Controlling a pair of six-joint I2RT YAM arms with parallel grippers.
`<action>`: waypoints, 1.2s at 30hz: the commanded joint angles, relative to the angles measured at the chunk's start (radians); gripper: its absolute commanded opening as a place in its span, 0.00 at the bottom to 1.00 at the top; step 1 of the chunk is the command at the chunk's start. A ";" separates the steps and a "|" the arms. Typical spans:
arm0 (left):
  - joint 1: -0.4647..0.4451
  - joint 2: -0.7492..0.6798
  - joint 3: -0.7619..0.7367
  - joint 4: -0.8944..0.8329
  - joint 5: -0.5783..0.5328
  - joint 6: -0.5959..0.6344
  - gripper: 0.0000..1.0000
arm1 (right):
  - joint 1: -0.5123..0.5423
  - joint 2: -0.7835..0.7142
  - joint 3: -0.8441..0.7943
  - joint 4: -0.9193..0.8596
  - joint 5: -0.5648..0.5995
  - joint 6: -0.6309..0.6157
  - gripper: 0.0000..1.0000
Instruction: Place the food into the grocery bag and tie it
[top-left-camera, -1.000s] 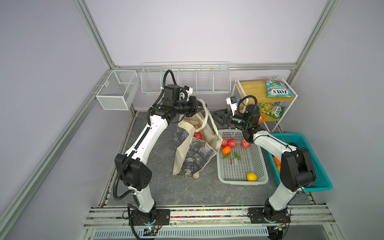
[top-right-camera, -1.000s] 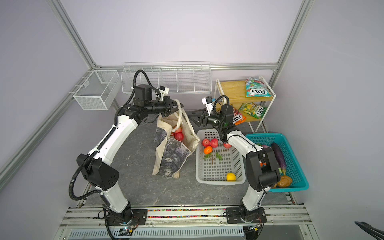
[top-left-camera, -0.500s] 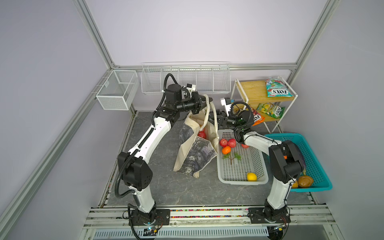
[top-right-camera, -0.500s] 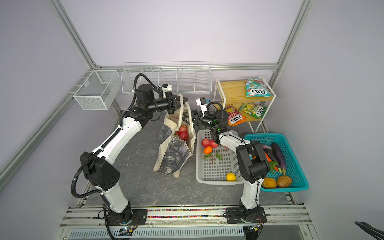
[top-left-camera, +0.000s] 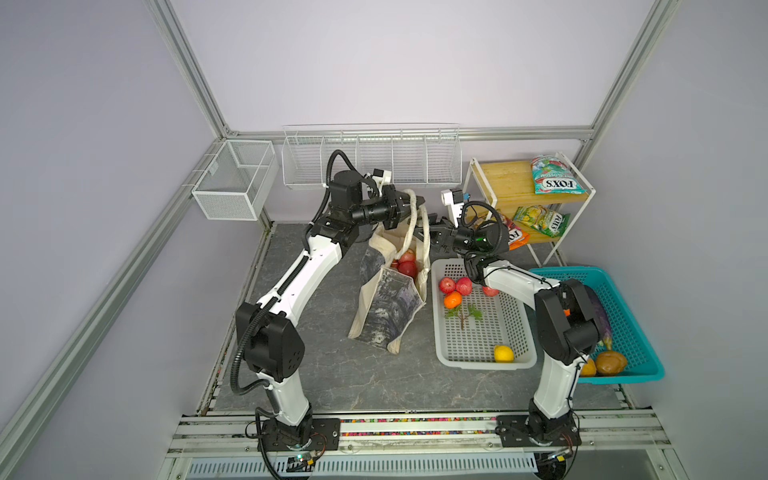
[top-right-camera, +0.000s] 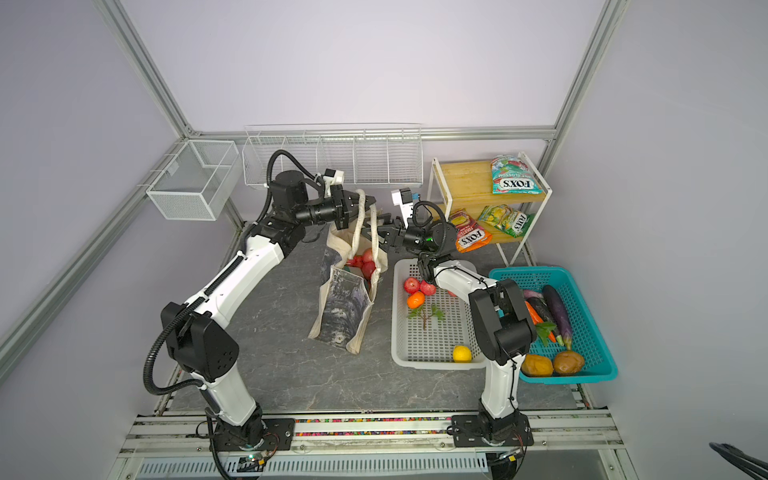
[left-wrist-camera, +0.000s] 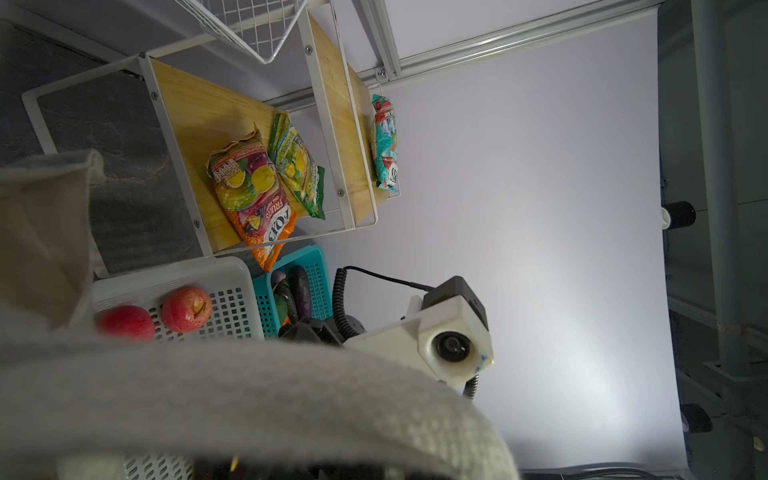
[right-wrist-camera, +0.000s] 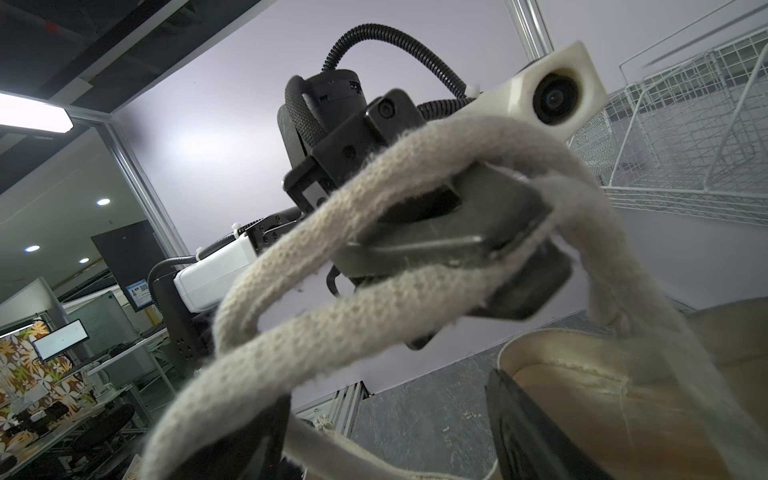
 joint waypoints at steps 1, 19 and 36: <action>0.015 0.009 0.011 -0.039 -0.040 0.056 0.00 | 0.040 -0.022 0.040 0.052 0.007 -0.007 0.79; 0.038 0.003 -0.005 -0.092 -0.056 0.134 0.00 | 0.052 -0.087 0.051 0.010 0.034 -0.025 0.85; 0.050 0.014 -0.021 -0.066 -0.032 0.134 0.00 | 0.057 -0.138 0.086 -0.012 0.018 0.006 0.92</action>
